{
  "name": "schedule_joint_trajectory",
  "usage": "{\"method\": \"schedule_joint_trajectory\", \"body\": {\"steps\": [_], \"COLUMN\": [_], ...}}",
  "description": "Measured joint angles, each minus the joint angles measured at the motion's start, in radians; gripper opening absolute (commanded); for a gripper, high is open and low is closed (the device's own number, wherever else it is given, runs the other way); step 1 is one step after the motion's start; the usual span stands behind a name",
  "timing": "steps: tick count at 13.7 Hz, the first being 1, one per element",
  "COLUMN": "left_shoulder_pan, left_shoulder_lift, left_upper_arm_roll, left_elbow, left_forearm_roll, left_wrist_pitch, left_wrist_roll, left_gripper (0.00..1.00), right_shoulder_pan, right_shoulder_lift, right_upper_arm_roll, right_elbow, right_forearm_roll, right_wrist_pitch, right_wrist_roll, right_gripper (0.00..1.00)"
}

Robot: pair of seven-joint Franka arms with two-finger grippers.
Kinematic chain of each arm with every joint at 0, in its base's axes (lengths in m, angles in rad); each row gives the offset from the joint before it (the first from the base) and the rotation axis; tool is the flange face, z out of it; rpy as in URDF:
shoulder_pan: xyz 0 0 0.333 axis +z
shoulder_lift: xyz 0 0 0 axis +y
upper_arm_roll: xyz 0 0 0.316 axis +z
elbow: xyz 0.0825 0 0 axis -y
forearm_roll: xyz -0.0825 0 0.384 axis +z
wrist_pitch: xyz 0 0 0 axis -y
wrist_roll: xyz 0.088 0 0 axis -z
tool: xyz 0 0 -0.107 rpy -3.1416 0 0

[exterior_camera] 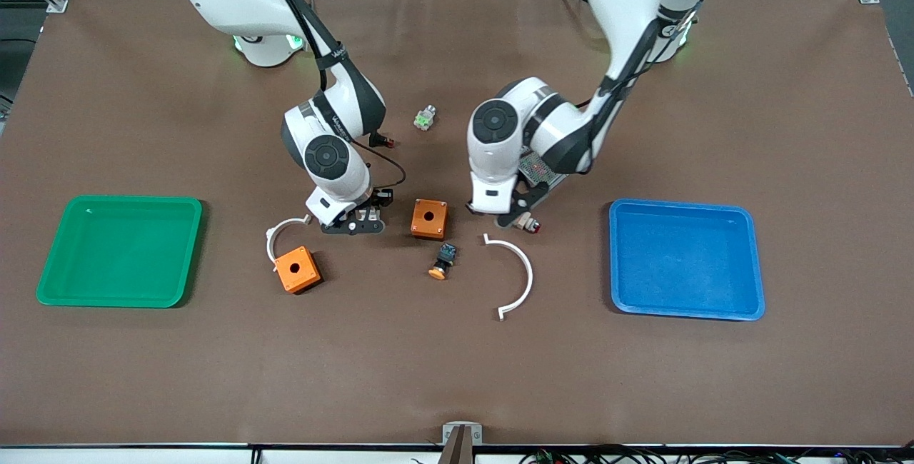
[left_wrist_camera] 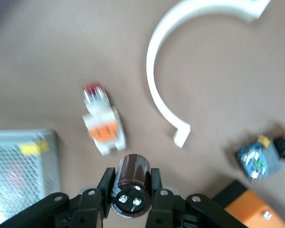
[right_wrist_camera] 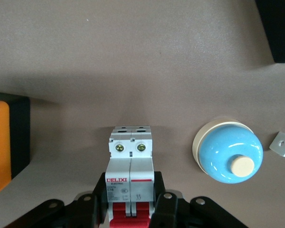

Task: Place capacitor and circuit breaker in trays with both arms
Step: 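Lift the capacitor toward the blue tray while the right gripper carries the breaker, then lower the capacitor into the blue tray while the right gripper lowers the breaker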

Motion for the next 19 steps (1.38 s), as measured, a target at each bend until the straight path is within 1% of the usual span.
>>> {"method": "schedule_joint_trajectory", "body": {"steps": [3,5,7,9,10,12,13,14,15,17,19], "left_shoulder_pan": [0.116,0.195,0.273,0.353,0.395,0.479,0.523,0.567,0.607,0.694,0.761], "left_shoulder_lift": [-0.090,-0.122,-0.138,-0.147,-0.149,-0.149,-0.148,-0.148,-0.146,-0.131,-0.099], "left_upper_arm_roll": [0.003,0.004,0.005,0.005,0.005,0.006,0.005,0.005,0.005,0.005,0.005], "left_elbow": [-0.001,-0.003,-0.004,-0.006,-0.007,-0.018,-0.028,-0.037,-0.046,-0.069,-0.104], "left_forearm_roll": [0.004,0.005,0.005,0.005,0.005,0.006,0.006,0.006,0.006,0.006,0.006], "left_wrist_pitch": [-0.095,-0.139,-0.168,-0.193,-0.202,-0.210,-0.210,-0.209,-0.208,-0.177,-0.094], "left_wrist_roll": [0.166,0.303,0.430,0.549,0.610,0.735,0.808,0.881,0.945,1.085,1.169], "left_gripper": [0.00,0.00,0.00,0.00,0.00,0.00,0.00,0.00,0.00,0.00,0.00], "right_shoulder_pan": [0.000,0.000,0.000,-0.010,-0.032,-0.113,-0.174,-0.247,-0.326,-0.487,-0.615], "right_shoulder_lift": [0.000,-0.007,-0.037,-0.102,-0.146,-0.235,-0.277,-0.313,-0.338,-0.355,-0.344], "right_upper_arm_roll": [0.000,-0.002,-0.007,-0.020,-0.024,-0.029,-0.031,-0.033,-0.037,-0.042,-0.044], "right_elbow": [0.001,0.011,0.036,0.068,0.084,0.116,0.132,0.144,0.150,0.161,0.163], "right_forearm_roll": [0.000,0.000,0.000,0.000,0.000,-0.001,-0.002,-0.002,-0.002,-0.005,-0.012], "right_wrist_pitch": [-0.008,-0.057,-0.143,-0.264,-0.335,-0.467,-0.522,-0.560,-0.584,-0.599,-0.581], "right_wrist_roll": [0.000,0.000,0.000,0.000,-0.001,-0.046,-0.089,-0.146,-0.217,-0.345,-0.459], "right_gripper": [0.13,0.11,0.09,0.08,0.08,0.08,0.08,0.10,0.10,0.08,0.08]}}
